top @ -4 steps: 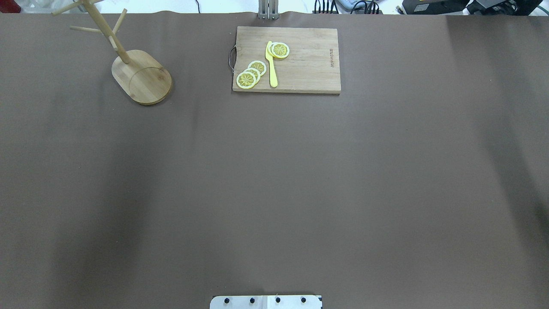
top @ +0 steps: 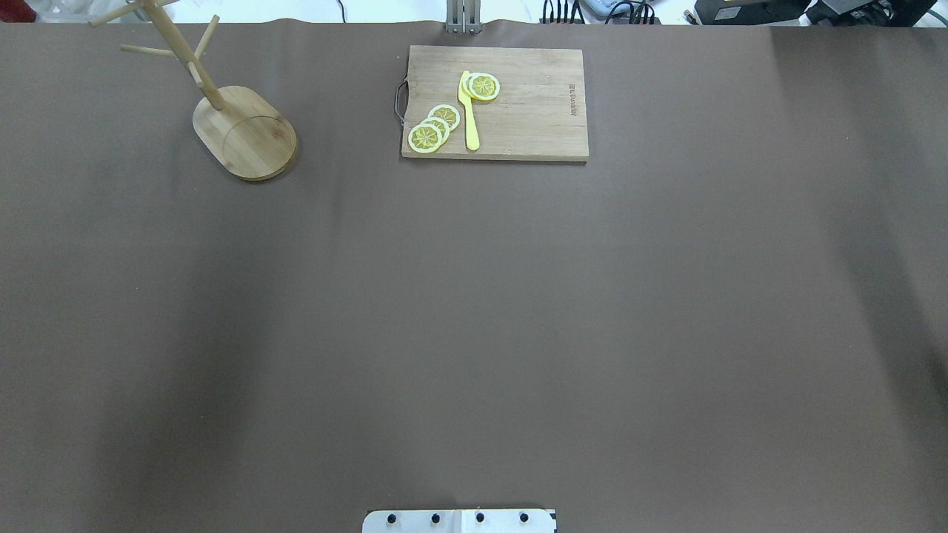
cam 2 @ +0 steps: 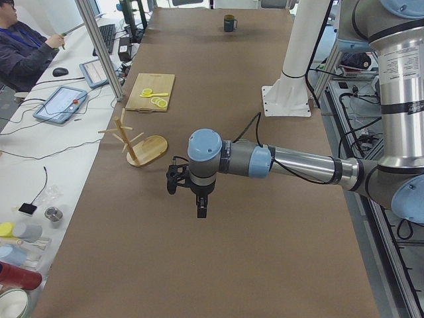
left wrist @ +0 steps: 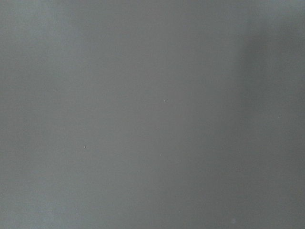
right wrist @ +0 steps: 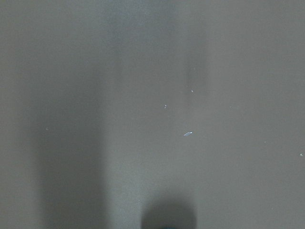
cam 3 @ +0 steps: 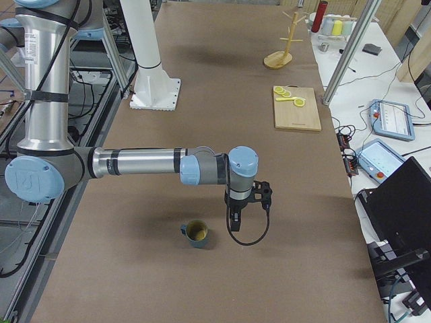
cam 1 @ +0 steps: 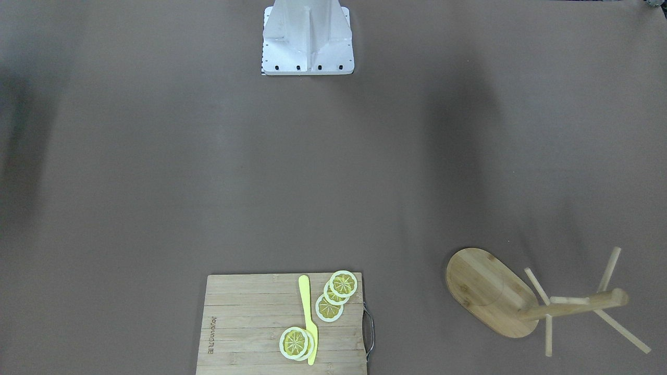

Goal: Hang cup on storage rack

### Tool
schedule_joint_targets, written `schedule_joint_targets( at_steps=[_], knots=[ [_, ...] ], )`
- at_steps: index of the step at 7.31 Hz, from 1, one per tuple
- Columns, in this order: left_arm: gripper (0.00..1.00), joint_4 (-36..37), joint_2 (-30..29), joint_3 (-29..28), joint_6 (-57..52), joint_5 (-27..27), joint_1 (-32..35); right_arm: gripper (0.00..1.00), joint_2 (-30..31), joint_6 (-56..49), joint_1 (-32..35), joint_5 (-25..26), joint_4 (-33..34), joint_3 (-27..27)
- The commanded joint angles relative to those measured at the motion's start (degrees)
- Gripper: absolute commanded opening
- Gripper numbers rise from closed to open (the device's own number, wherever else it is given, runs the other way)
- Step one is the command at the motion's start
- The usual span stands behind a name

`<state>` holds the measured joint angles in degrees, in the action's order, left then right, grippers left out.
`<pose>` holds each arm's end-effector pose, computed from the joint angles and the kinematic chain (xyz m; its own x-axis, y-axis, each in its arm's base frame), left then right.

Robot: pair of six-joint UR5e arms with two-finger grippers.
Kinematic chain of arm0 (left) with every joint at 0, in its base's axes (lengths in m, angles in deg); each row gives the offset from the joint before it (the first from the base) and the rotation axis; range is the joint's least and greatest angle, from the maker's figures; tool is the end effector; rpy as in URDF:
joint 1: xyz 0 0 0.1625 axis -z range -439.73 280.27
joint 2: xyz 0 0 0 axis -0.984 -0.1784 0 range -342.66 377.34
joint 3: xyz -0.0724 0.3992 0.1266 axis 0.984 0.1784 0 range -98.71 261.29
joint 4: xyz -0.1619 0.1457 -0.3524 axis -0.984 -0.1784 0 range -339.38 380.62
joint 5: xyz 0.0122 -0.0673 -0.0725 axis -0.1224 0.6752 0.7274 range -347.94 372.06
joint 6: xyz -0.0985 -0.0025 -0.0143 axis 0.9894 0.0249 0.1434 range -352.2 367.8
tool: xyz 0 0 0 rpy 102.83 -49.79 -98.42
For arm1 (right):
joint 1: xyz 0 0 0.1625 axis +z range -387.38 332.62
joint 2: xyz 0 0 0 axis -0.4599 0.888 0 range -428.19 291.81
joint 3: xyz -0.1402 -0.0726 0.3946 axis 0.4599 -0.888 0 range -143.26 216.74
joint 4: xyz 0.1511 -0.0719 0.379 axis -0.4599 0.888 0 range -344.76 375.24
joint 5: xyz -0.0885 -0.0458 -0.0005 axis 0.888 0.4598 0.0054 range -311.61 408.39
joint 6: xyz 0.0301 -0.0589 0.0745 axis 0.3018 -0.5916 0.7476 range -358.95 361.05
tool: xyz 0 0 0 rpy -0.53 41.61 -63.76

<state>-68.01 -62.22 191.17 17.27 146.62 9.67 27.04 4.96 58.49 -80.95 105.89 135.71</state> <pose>-0.0590 -0.4192 0.5724 0.7034 -0.0582 -0.7084 0.1067 0.9940 0.0243 0.0371 -0.4601 0.6318 0.7721 -0.0218 0.6352 0.0195 0.9998 0.0106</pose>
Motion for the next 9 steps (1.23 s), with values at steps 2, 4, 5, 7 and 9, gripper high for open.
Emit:
schedule_joint_targets(
  at_steps=[2, 4, 5, 7, 9],
  knots=[
    [0.98, -1.63, -1.29, 0.33, 0.03, 0.61, -0.19, 1.00, 1.43, 0.22, 0.00, -0.30, 0.05, 6.91],
    [0.98, -5.22, -3.14, 0.33, 0.03, 0.62, -0.28, 1.00, 4.16, 0.22, 0.17, -0.04, -0.03, 12.72],
    [0.98, -11.59, -4.45, -1.06, -0.06, 0.27, -0.28, 1.00, 4.26, -0.21, 0.26, -0.30, -0.03, 13.61],
    [0.98, -20.95, -6.22, -5.72, -0.23, 0.62, -0.28, 1.00, 5.65, -0.39, 0.26, -1.27, -0.03, 13.70],
    [0.98, -29.10, -5.53, -7.56, -0.24, 0.62, -0.28, 1.00, 8.21, -0.83, 0.26, -1.27, -0.29, 15.01]
  ],
)
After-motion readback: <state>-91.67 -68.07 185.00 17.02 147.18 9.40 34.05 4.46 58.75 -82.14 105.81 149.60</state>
